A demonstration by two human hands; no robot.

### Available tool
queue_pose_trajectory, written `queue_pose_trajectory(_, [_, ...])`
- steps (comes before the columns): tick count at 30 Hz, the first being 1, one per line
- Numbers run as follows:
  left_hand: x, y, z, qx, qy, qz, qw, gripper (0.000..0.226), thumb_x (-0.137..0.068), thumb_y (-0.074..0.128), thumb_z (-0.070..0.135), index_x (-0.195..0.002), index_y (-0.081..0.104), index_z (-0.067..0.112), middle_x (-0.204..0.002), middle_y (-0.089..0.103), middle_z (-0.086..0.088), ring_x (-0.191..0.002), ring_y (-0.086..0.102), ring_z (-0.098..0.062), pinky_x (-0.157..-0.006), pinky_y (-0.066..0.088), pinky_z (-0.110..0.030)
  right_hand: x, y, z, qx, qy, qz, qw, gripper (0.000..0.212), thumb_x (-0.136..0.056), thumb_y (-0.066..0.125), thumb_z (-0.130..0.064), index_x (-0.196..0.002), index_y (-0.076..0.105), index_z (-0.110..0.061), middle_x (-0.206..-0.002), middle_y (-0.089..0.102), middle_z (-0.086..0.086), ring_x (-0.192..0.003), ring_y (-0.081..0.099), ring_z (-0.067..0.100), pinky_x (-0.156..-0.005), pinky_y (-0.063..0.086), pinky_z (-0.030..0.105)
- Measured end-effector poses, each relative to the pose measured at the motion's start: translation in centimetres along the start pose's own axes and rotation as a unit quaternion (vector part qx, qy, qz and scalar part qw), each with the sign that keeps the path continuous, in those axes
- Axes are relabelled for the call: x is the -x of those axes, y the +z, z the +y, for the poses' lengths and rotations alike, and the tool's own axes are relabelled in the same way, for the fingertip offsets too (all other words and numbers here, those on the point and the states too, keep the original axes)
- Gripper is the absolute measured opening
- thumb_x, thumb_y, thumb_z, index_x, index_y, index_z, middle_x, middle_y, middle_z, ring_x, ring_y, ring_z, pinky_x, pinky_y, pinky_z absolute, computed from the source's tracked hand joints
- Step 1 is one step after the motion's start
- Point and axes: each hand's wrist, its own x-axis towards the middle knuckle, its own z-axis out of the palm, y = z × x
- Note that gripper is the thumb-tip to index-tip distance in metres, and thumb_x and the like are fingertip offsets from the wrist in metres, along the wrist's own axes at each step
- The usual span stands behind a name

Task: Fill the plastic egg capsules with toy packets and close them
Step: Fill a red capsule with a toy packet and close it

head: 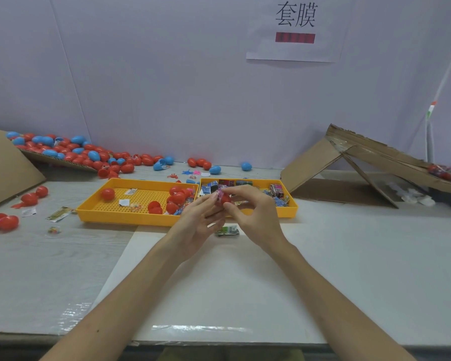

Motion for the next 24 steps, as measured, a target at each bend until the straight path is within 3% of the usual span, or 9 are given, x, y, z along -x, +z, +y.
queue_pose_trajectory(3, [-0.04,-0.01,0.01,-0.002,0.003,0.012,1.0,0.037,-0.1,0.061,0.035,-0.127,0.063,0.011,-0.125,0.07,-0.016,-0.106,0.07,-0.017,-0.095,0.049,-0.032,0.01,0.08,0.08,-0.031,0.039,0.005,0.999,0.025,-0.087,0.075,-0.008,-0.11,0.076,-0.016,-0.103,0.076,-0.007,-0.092,0.072,0.008,-0.082,0.059,0.029])
queue_pose_trajectory(6, [-0.12,0.01,0.08,0.002,0.002,0.025,1.0,0.029,-0.098,0.06,0.039,-0.119,0.067,0.019,-0.11,0.075,-0.008,-0.097,0.072,-0.016,-0.092,0.049,-0.034,-0.18,-0.14,0.31,-0.077,0.092,0.002,0.993,0.023,-0.089,0.074,-0.01,-0.11,0.076,-0.017,-0.102,0.077,-0.005,-0.093,0.073,0.008,-0.083,0.058,0.025])
queue_pose_trajectory(12, [-0.19,0.18,-0.14,-0.038,0.032,0.053,0.997,0.027,-0.102,0.057,0.035,-0.119,0.068,0.017,-0.105,0.077,-0.01,-0.094,0.075,-0.019,-0.084,0.054,-0.03,-0.28,-0.36,0.14,-0.133,0.122,-0.022,0.983,0.03,-0.095,0.065,-0.009,-0.123,0.07,-0.018,-0.108,0.073,0.0,-0.103,0.069,0.011,-0.083,0.057,0.027])
queue_pose_trajectory(18, [-0.11,0.25,-0.05,-0.044,0.041,0.077,0.995,0.038,-0.096,0.062,0.042,-0.114,0.067,0.009,-0.106,0.077,-0.014,-0.098,0.075,-0.026,-0.073,0.059,-0.024,-0.49,-0.7,0.06,-0.158,0.148,-0.033,0.976,0.019,-0.089,0.076,-0.017,-0.107,0.075,-0.021,-0.104,0.077,-0.001,-0.1,0.072,0.016,-0.087,0.059,0.038])
queue_pose_trajectory(24, [-0.05,0.5,-0.02,-0.06,0.036,0.075,0.995,0.049,-0.093,0.062,0.049,-0.114,0.068,0.005,-0.099,0.077,-0.018,-0.091,0.076,-0.025,-0.072,0.059,-0.025,-0.5,-0.83,-0.06,-0.205,0.188,-0.058,0.959,0.015,-0.086,0.078,-0.017,-0.091,0.076,-0.031,-0.1,0.076,-0.002,-0.095,0.072,0.019,-0.081,0.06,0.034])
